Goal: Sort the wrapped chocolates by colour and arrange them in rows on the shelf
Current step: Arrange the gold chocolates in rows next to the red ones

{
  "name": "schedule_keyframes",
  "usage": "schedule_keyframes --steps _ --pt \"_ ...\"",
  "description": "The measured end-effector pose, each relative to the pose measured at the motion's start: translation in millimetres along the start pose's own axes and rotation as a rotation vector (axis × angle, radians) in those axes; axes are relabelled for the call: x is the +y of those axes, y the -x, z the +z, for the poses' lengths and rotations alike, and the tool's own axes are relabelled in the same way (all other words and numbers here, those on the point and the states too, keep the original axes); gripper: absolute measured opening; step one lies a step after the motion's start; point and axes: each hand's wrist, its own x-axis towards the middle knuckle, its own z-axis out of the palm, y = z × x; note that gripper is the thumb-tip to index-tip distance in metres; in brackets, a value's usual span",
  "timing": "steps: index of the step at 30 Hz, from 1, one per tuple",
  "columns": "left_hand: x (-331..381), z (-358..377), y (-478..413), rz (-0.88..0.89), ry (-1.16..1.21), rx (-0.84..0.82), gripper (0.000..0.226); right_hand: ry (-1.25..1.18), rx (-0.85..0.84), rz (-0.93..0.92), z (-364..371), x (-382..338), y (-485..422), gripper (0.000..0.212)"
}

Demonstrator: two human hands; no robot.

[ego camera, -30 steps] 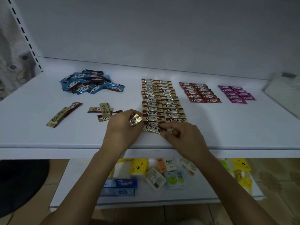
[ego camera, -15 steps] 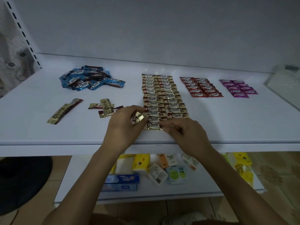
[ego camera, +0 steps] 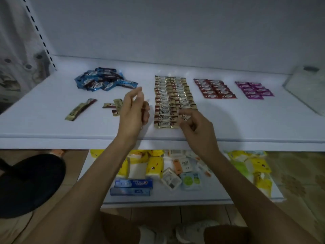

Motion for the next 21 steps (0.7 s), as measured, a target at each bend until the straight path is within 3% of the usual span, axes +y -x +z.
schedule_keyframes --steps 3,5,9,16,18,21 --pt "13 24 9 -0.292 0.509 0.016 0.028 -0.228 0.045 -0.030 4 -23 20 0.013" --pt "13 37 15 -0.389 0.665 0.024 0.030 -0.291 0.008 -0.004 9 -34 28 0.014" --pt "19 60 28 -0.449 0.705 0.020 0.025 -0.322 0.057 0.062 6 -38 31 0.015" --pt "22 86 32 -0.503 0.686 0.028 0.023 -0.161 0.256 -0.076 -7 -37 34 0.009" --pt "21 93 36 -0.532 0.726 0.038 0.027 -0.108 0.288 -0.102 -9 -31 32 0.017" --pt "15 99 44 -0.547 0.681 -0.009 0.030 -0.101 0.338 -0.159 -14 -27 30 0.006"
